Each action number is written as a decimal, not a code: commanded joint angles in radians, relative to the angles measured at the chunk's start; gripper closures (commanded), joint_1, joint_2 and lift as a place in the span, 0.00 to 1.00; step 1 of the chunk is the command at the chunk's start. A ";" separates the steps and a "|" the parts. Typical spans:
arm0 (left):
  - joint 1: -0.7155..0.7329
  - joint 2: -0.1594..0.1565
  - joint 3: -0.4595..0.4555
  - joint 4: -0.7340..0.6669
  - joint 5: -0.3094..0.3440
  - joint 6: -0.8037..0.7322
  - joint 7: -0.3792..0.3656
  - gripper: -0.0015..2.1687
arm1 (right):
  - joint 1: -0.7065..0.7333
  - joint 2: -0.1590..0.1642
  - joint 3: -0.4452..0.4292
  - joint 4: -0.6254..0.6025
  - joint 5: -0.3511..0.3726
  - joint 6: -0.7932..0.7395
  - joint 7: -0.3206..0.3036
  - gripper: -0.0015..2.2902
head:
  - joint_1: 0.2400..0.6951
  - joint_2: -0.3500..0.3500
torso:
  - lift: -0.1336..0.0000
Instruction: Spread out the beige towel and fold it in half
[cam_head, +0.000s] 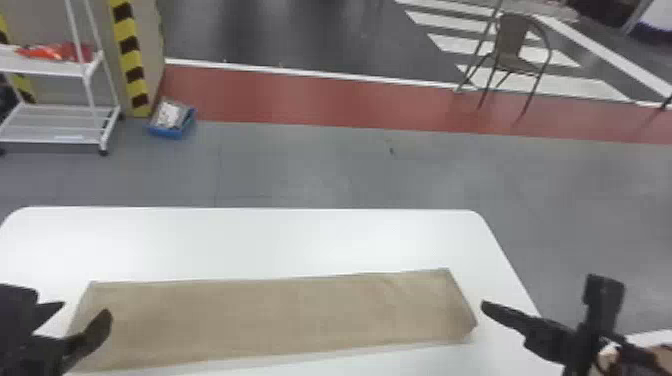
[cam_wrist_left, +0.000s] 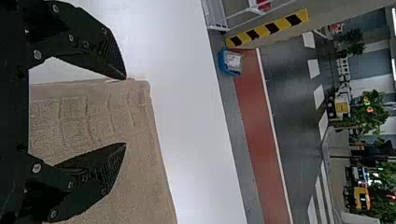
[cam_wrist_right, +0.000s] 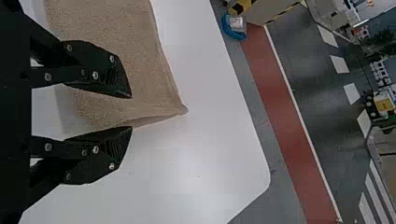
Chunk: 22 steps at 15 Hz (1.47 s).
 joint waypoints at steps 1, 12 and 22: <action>-0.070 -0.001 0.016 0.020 0.018 0.083 -0.033 0.05 | -0.061 -0.034 -0.008 0.088 0.013 -0.075 0.043 0.00 | 1.00 0.13 | 1.00; -0.247 -0.008 0.027 0.110 0.021 0.463 -0.097 0.05 | -0.274 -0.214 0.013 0.602 0.071 -0.400 0.371 0.09 | 1.00 0.18 | 1.00; -0.285 -0.064 0.030 0.153 0.030 0.509 -0.083 0.06 | -0.275 -0.278 -0.006 0.679 0.105 -0.511 0.313 0.10 | 1.00 0.07 | 1.00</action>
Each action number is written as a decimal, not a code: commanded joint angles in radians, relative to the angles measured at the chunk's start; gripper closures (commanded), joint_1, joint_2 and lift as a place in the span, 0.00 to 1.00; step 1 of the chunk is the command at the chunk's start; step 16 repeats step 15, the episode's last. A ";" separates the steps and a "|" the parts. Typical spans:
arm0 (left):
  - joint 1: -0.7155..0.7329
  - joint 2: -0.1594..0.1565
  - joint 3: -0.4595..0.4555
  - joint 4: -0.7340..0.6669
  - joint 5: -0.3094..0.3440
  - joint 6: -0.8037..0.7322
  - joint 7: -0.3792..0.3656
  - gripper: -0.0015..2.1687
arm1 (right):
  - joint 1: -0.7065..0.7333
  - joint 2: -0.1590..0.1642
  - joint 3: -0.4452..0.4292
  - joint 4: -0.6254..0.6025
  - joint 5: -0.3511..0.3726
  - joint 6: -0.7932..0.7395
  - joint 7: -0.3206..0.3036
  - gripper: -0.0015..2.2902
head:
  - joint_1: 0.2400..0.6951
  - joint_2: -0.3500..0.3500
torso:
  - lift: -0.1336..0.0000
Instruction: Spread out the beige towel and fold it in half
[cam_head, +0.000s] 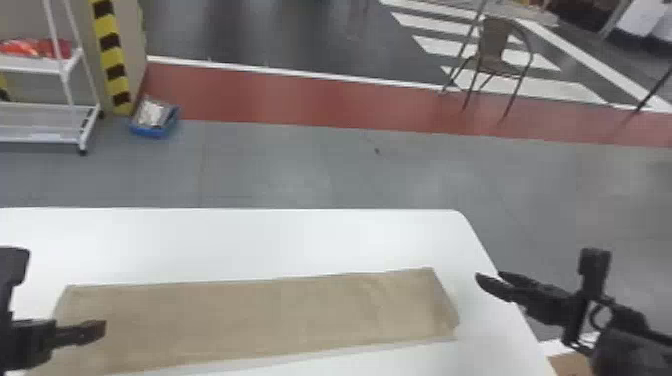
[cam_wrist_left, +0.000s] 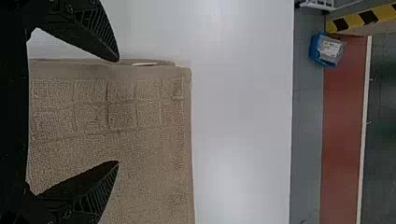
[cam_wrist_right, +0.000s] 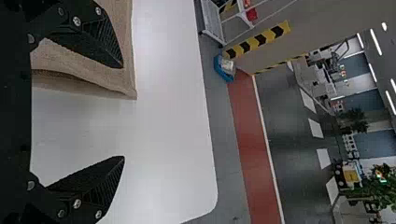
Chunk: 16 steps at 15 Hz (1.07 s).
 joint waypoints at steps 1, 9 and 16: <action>-0.001 -0.004 0.000 0.018 0.003 -0.019 0.003 0.06 | -0.001 -0.012 0.001 0.021 0.001 -0.028 0.000 0.10 | 1.00 0.06 | 1.00; -0.007 -0.001 0.023 0.019 -0.003 -0.028 0.003 0.06 | 0.001 0.000 0.040 0.024 0.018 -0.037 -0.018 0.12 | 1.00 0.07 | 1.00; -0.019 0.007 0.038 0.038 -0.002 -0.068 -0.012 0.06 | 0.001 0.007 0.081 0.013 0.050 -0.031 -0.052 0.12 | 1.00 0.12 | 1.00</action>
